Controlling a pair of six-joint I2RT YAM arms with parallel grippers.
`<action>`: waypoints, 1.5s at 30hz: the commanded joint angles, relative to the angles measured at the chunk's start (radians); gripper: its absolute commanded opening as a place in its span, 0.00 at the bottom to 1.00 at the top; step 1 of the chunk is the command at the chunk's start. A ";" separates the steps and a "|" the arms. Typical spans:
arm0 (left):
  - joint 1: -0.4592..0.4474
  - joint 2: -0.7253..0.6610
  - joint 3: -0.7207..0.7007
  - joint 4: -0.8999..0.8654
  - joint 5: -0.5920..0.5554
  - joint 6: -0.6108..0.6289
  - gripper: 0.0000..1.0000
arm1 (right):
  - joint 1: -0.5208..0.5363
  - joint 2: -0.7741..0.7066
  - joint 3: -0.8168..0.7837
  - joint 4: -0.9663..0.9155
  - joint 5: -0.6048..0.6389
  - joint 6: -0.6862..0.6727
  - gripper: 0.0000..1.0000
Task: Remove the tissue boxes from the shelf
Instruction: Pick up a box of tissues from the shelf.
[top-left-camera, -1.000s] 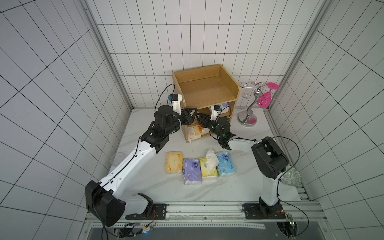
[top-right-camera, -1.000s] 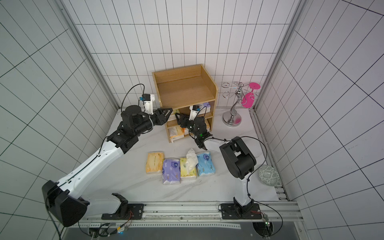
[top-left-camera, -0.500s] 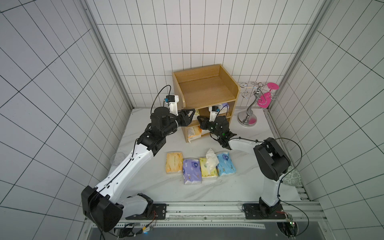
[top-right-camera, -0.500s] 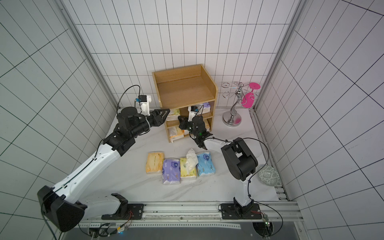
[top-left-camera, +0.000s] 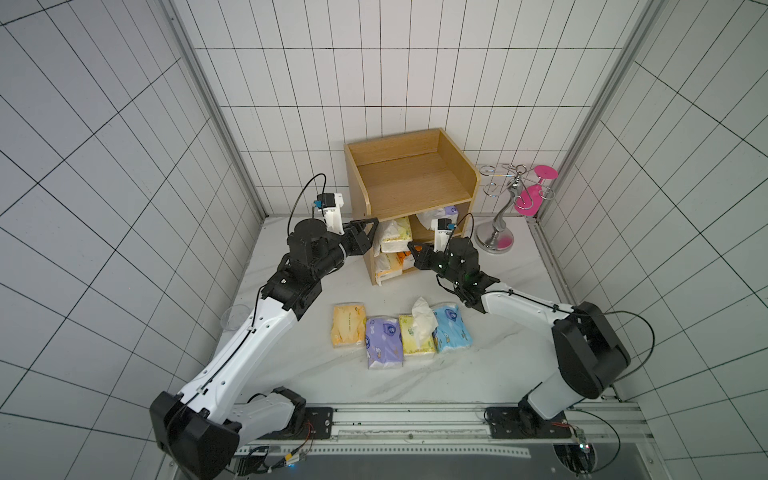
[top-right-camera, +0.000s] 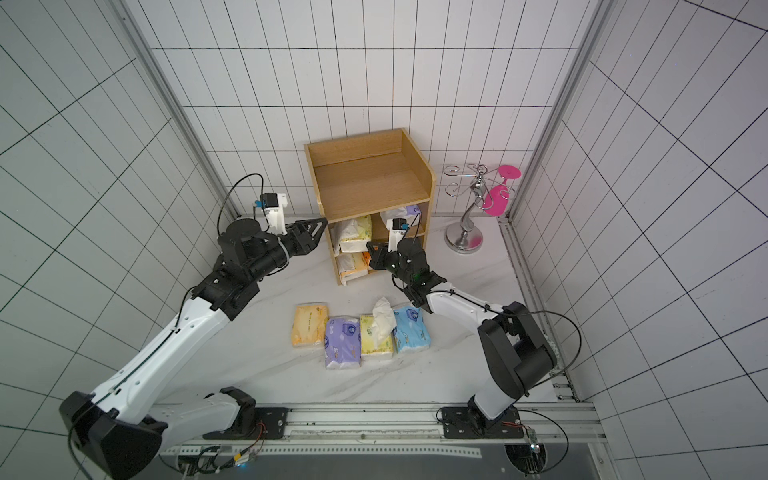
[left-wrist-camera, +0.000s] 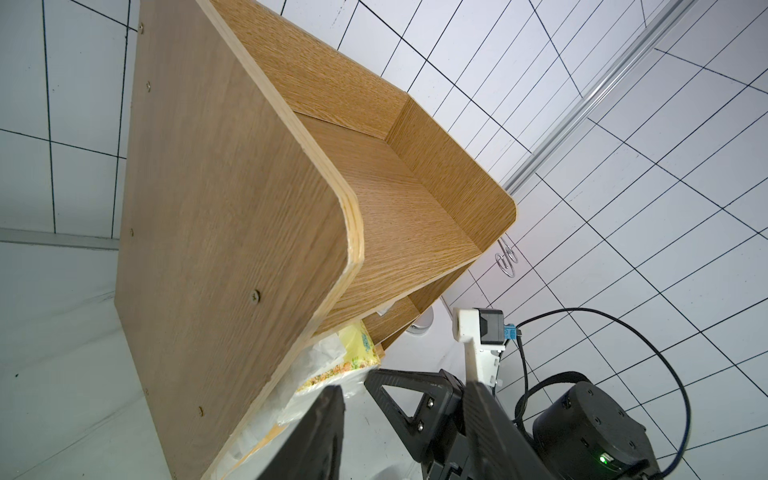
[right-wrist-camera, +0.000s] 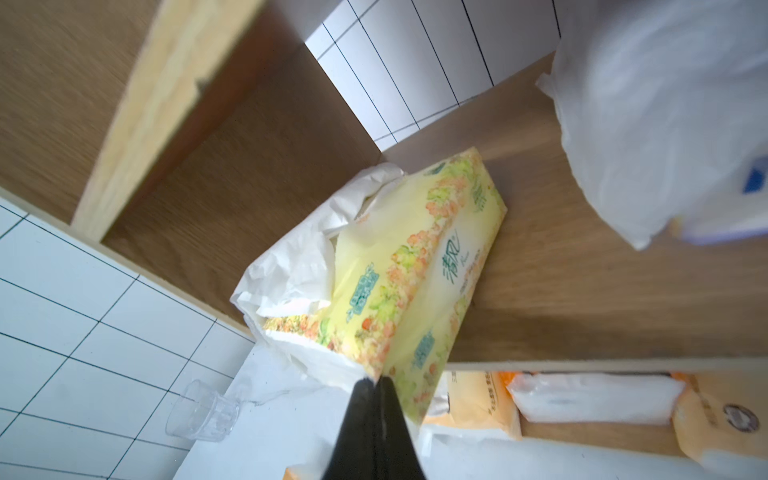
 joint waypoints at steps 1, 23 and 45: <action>0.002 -0.017 -0.023 -0.011 -0.017 -0.012 0.57 | 0.004 -0.060 -0.053 -0.069 0.008 -0.044 0.58; 0.002 -0.019 -0.100 0.021 -0.016 -0.027 0.76 | -0.038 0.065 0.128 -0.066 -0.118 -0.052 0.81; 0.002 -0.039 -0.160 0.024 -0.029 -0.044 0.80 | -0.018 -0.125 0.013 -0.280 -0.109 -0.180 0.00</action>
